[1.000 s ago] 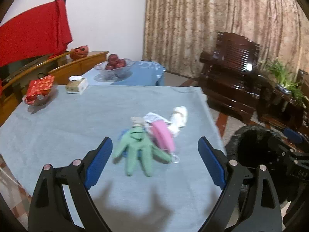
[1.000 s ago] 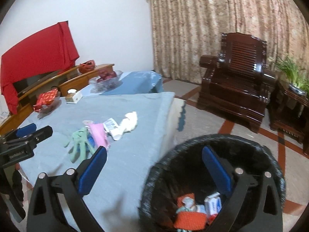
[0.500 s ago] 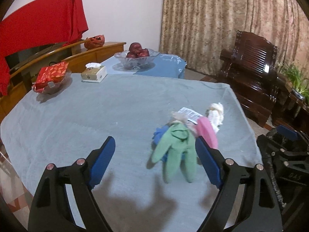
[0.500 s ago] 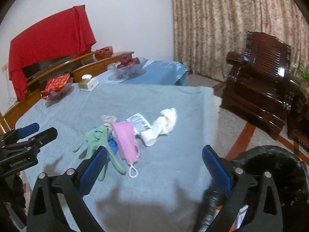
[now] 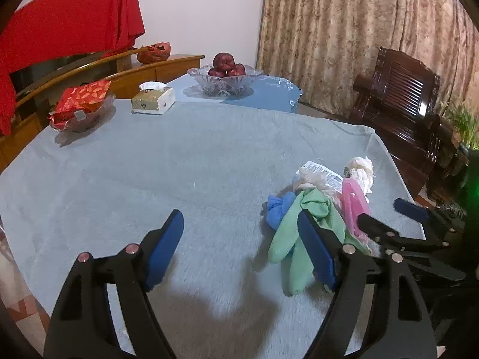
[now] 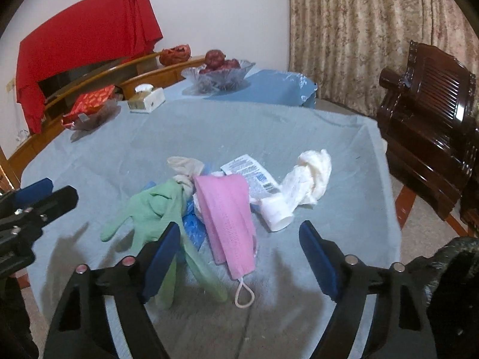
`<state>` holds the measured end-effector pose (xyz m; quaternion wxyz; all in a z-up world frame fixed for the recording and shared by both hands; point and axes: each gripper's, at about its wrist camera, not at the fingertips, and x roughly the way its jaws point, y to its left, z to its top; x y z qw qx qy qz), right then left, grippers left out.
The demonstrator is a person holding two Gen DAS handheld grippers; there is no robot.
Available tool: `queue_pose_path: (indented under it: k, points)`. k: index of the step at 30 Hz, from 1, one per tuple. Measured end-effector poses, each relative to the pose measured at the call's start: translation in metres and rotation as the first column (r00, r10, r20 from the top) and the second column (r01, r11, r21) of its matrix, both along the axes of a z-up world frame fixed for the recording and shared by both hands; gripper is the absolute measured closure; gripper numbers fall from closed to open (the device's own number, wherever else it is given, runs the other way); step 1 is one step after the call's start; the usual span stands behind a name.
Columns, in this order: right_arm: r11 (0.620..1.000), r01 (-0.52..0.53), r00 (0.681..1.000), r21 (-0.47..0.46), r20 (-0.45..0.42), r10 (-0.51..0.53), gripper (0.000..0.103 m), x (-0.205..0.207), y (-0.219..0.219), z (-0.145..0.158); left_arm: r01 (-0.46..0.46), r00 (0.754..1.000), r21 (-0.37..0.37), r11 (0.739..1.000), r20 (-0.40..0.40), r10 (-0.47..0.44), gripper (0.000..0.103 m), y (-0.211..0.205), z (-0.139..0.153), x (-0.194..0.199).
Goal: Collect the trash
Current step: 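Grasp the pink mask with the right gripper while the left grasps the green glove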
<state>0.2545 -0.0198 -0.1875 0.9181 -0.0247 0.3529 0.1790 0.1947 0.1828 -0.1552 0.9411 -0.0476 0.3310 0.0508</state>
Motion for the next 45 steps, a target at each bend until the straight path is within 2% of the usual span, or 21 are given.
queue_pose_path:
  k: [5,7,9,12,14,23,32,39,40,41,45]
  points:
    - [1.0,-0.008,0.999,0.004,-0.046,0.008,0.041,0.011,0.003,-0.015,0.007,1.0,-0.009,1.0,-0.003,-0.007,0.028,0.001,-0.005,0.007]
    - [1.0,-0.014,0.998,0.01,-0.061,0.014,0.05,0.014,0.002,-0.018,0.008,1.0,-0.012,1.0,-0.004,-0.008,0.028,0.0,-0.007,0.009]
    - [1.0,-0.024,0.997,0.018,-0.073,0.025,0.067,0.016,0.003,-0.02,0.01,1.0,-0.018,1.0,-0.004,-0.01,0.028,0.0,-0.009,0.012]
    - [0.999,-0.043,0.996,0.025,-0.078,0.045,0.086,0.016,0.003,-0.021,0.018,1.0,-0.023,1.0,-0.003,-0.018,0.029,-0.004,-0.009,0.014]
    - [0.999,-0.044,0.996,0.032,-0.077,0.047,0.093,0.014,0.0,-0.02,0.028,1.0,-0.025,0.999,-0.003,-0.028,0.029,-0.007,-0.01,0.017]
    - [0.999,0.006,0.999,0.048,-0.039,-0.004,0.095,0.005,-0.028,-0.002,0.095,0.995,-0.039,0.995,-0.01,-0.096,0.032,-0.034,-0.016,0.036]
    - [0.998,0.036,0.998,0.045,-0.047,-0.034,0.095,0.009,-0.044,-0.004,0.135,0.99,-0.035,0.99,-0.04,-0.136,0.042,-0.053,-0.028,0.059]
    - [0.998,0.042,0.998,0.056,-0.055,-0.039,0.095,0.007,-0.048,-0.007,0.18,0.982,-0.008,0.984,-0.05,-0.18,0.07,-0.066,-0.035,0.066]
    - [0.997,0.044,0.998,0.058,-0.057,-0.041,0.095,0.007,-0.048,-0.007,0.185,0.982,0.013,0.983,-0.042,-0.184,0.077,-0.069,-0.034,0.065]
    - [0.997,0.046,0.997,0.059,-0.057,-0.042,0.095,0.006,-0.049,-0.007,0.186,0.982,0.024,0.982,-0.037,-0.185,0.092,-0.072,-0.034,0.063]
    - [0.997,0.049,0.997,0.066,-0.055,-0.045,0.095,0.003,-0.052,-0.005,0.193,0.981,0.011,0.981,-0.025,-0.193,0.098,-0.072,-0.03,0.059]
